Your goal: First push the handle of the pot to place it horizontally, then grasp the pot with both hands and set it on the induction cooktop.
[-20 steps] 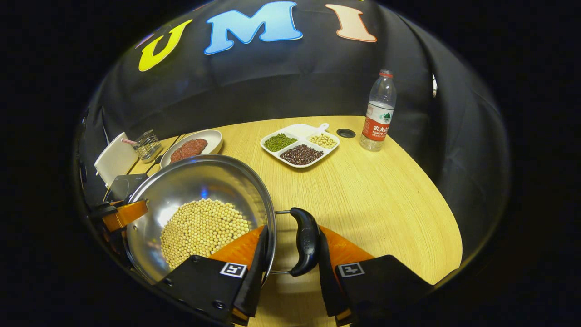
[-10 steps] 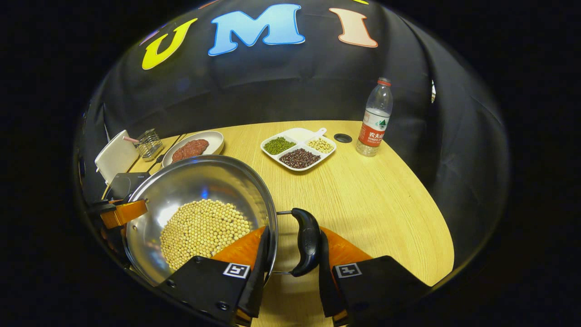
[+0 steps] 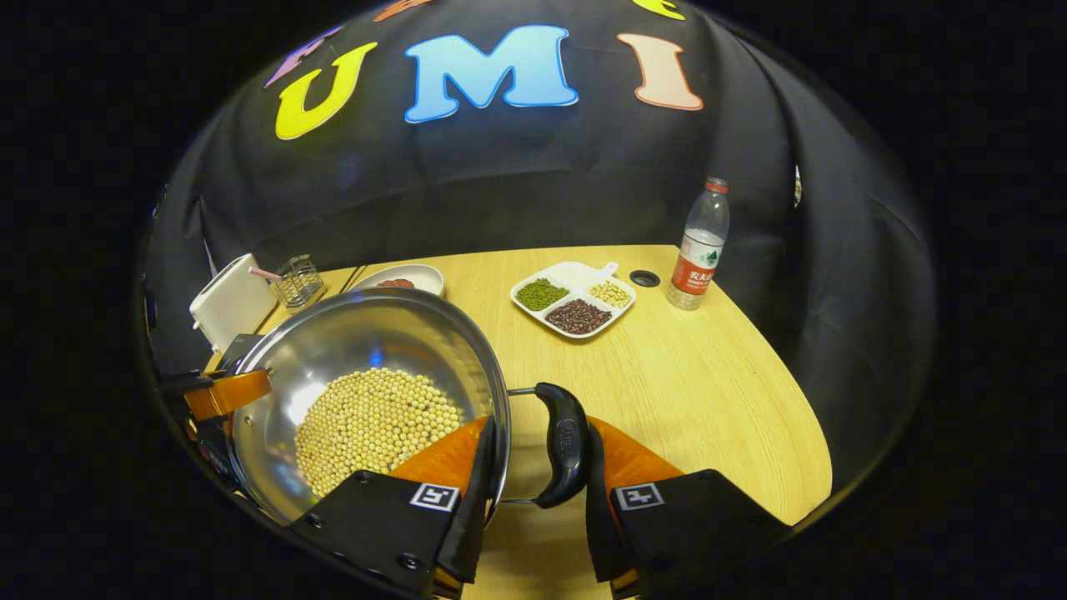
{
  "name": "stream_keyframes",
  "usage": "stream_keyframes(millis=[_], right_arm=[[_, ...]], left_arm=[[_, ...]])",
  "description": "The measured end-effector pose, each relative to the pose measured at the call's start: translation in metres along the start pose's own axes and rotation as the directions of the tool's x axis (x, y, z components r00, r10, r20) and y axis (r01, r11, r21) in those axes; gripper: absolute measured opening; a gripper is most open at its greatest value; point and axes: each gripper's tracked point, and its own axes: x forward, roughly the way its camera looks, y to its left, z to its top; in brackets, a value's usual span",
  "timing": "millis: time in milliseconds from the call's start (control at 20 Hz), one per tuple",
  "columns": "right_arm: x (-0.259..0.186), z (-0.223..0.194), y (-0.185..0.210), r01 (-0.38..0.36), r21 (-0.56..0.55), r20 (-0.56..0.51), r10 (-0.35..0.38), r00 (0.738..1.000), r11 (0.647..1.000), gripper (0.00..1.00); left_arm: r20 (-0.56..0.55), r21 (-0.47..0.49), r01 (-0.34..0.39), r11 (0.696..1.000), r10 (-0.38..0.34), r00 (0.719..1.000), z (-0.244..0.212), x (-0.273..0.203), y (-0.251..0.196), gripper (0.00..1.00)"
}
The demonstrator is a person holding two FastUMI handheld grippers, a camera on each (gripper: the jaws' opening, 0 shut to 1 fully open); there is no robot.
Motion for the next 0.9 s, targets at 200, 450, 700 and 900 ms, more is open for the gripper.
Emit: stream_keyframes(millis=[200, 450, 700, 900], right_arm=[[-0.003, 0.002, 0.031, -0.030, -0.008, 0.005, 0.030, 1.000, 1.000, 0.53], [-0.005, 0.000, 0.070, -0.059, -0.031, 0.005, 0.060, 0.998, 0.998, 0.53], [-0.006, 0.002, 0.102, -0.085, -0.042, 0.010, 0.085, 0.996, 0.996, 0.53], [-0.006, 0.005, 0.123, -0.099, -0.043, 0.016, 0.100, 0.995, 0.994, 0.53]], left_arm=[[0.015, -0.004, -0.032, 0.999, 0.032, 0.999, 0.005, -0.017, 0.031, 0.56], [0.017, -0.026, -0.067, 0.997, 0.067, 0.998, 0.002, -0.032, 0.071, 0.56], [0.024, -0.033, -0.094, 0.995, 0.095, 0.995, 0.004, -0.044, 0.105, 0.56], [0.036, -0.033, -0.108, 0.994, 0.109, 0.993, 0.011, -0.049, 0.127, 0.56]])
